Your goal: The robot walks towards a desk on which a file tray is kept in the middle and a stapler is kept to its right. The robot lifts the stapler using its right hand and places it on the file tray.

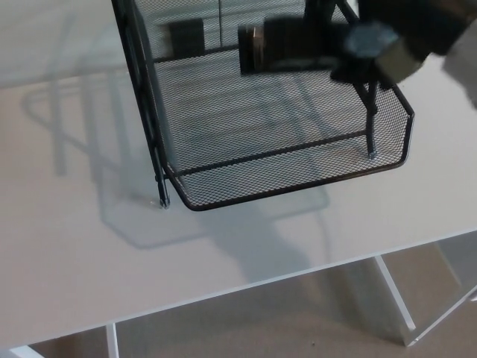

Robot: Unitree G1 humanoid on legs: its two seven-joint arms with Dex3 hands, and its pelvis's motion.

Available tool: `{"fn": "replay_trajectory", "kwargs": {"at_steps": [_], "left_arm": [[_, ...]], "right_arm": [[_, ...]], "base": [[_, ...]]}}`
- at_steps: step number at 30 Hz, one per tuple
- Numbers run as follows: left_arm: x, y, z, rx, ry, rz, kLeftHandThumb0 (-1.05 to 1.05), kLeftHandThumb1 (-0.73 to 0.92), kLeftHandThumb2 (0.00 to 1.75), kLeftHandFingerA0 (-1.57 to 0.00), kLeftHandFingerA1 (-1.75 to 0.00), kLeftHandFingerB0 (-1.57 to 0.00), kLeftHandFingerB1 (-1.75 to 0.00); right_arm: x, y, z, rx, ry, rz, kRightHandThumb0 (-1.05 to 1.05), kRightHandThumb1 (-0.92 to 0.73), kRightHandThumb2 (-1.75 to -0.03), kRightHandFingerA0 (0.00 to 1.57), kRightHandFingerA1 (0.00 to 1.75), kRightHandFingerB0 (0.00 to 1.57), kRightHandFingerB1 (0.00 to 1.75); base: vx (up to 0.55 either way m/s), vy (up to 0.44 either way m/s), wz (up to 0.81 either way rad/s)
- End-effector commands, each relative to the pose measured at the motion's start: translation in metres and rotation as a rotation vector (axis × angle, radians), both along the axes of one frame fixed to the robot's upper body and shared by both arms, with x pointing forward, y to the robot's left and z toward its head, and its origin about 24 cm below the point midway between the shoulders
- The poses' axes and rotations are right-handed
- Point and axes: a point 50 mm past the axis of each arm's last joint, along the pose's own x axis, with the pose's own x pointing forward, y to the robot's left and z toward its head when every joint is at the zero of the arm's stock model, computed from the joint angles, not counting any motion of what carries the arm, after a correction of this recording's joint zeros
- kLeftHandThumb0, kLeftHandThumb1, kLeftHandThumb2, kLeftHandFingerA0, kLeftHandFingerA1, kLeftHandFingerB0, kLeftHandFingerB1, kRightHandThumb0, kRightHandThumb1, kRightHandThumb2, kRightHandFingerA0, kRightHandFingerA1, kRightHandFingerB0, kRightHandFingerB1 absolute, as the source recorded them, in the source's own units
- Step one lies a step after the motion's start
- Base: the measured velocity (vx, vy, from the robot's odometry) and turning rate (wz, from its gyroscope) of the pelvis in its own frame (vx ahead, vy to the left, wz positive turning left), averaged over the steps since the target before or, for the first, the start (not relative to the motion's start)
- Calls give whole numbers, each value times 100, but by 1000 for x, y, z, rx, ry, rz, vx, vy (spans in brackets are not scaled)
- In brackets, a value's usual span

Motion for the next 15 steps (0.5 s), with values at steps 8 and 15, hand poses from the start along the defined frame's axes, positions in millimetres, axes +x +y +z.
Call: {"fn": "replay_trajectory", "kwargs": {"at_steps": [8, 15], "left_arm": [[4, -1, 1, 27, -6, -38, -53, 87, 65, -31, -44, -31, -38], [4, -4, 3, 17, -26, -35, -54, 86, 65, -29, -43, -29, -37]], "right_arm": [[19, 0, -56, -202, 137, -108, -19, -65, -75, 84, 166, 80, 129], [22, 2, -59, -142, 149, -111, -23, -69, -73, 81, 161, 79, 105]], "base": [[0, 0, 0], [0, 0, 0]]}}
